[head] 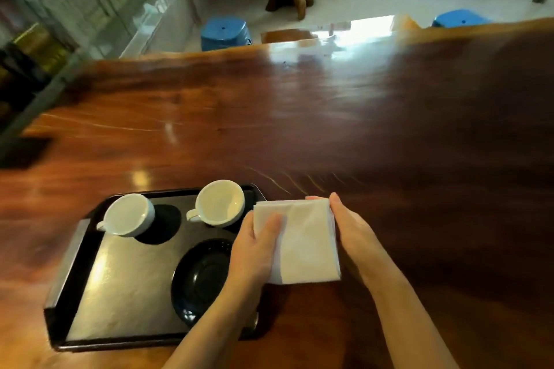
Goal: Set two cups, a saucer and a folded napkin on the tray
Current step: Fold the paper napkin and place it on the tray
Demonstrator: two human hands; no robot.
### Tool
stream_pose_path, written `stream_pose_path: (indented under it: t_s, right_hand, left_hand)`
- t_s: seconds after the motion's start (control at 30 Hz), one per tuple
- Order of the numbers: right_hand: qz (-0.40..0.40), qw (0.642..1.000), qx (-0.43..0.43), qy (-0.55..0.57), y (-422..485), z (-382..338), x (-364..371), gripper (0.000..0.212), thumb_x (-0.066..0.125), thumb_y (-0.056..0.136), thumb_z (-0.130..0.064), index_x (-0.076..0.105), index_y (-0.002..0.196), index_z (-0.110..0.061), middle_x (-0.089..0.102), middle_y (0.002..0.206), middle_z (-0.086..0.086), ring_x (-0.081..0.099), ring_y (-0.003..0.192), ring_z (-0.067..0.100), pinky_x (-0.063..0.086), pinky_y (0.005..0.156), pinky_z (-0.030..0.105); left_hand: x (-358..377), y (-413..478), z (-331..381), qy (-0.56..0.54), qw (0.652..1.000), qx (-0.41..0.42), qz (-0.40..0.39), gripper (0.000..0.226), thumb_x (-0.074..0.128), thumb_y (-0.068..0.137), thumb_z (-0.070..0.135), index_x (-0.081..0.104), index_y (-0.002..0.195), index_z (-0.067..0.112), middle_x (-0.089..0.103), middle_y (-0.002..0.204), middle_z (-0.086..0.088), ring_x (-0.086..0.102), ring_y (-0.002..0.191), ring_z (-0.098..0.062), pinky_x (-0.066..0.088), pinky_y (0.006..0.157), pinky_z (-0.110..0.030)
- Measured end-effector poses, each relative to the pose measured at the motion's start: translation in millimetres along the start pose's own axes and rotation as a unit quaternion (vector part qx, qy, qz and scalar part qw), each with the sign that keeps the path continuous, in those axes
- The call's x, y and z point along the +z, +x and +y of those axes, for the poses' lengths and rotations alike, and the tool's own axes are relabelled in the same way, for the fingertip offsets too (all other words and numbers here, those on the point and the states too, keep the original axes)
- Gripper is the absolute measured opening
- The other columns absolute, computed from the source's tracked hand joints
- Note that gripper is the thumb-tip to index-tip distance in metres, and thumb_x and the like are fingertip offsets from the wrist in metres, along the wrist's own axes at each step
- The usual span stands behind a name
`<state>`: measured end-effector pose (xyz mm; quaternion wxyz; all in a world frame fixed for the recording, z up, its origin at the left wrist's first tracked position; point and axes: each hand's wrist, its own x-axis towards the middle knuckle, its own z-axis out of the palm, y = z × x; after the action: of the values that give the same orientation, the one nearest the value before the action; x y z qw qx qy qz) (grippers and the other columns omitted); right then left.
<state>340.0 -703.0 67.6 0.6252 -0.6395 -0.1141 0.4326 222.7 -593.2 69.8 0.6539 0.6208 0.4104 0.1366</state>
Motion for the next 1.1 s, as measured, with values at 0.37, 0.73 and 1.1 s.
stream_pose_path:
  t_s: [0.37, 0.73, 1.1]
  right_hand:
    - [0.13, 0.963, -0.1, -0.216, 3, 6, 129, 0.028, 0.041, 0.093, -0.047, 0.054, 0.087, -0.023, 0.059, 0.078, -0.008, 0.058, 0.07, 0.006, 0.041, 0.053, 0.02]
    - [0.159, 0.945, -0.089, -0.271, 38, 73, 289, 0.026, 0.041, 0.094, -0.045, 0.046, 0.072, -0.031, 0.057, 0.071, -0.009, 0.058, 0.066, 0.007, 0.041, 0.054, 0.017]
    - [0.225, 0.92, 0.003, -0.32, 67, 148, 374, 0.02, 0.036, 0.095, -0.044, 0.045, 0.085, -0.03, 0.052, 0.073, -0.014, 0.052, 0.067, 0.002, 0.039, 0.052, 0.02]
  left_hand:
    - [-102, -17, -5, -0.018, 0.99, 0.113, 0.084, 0.035, 0.045, 0.081, 0.054, 0.055, 0.103, 0.029, 0.064, 0.101, 0.006, 0.064, 0.087, -0.003, 0.055, 0.068, -0.02]
    - [-254, 20, -58, -0.034, 0.984, -0.008, 0.176, 0.018, 0.05, 0.091, 0.037, 0.055, 0.077, 0.025, 0.062, 0.081, -0.002, 0.062, 0.079, -0.023, 0.051, 0.065, -0.035]
    - [-340, 57, -117, 0.09, 0.986, -0.046, 0.132, 0.023, 0.048, 0.093, 0.032, 0.056, 0.078, 0.017, 0.058, 0.077, 0.005, 0.053, 0.073, -0.008, 0.039, 0.059, -0.023]
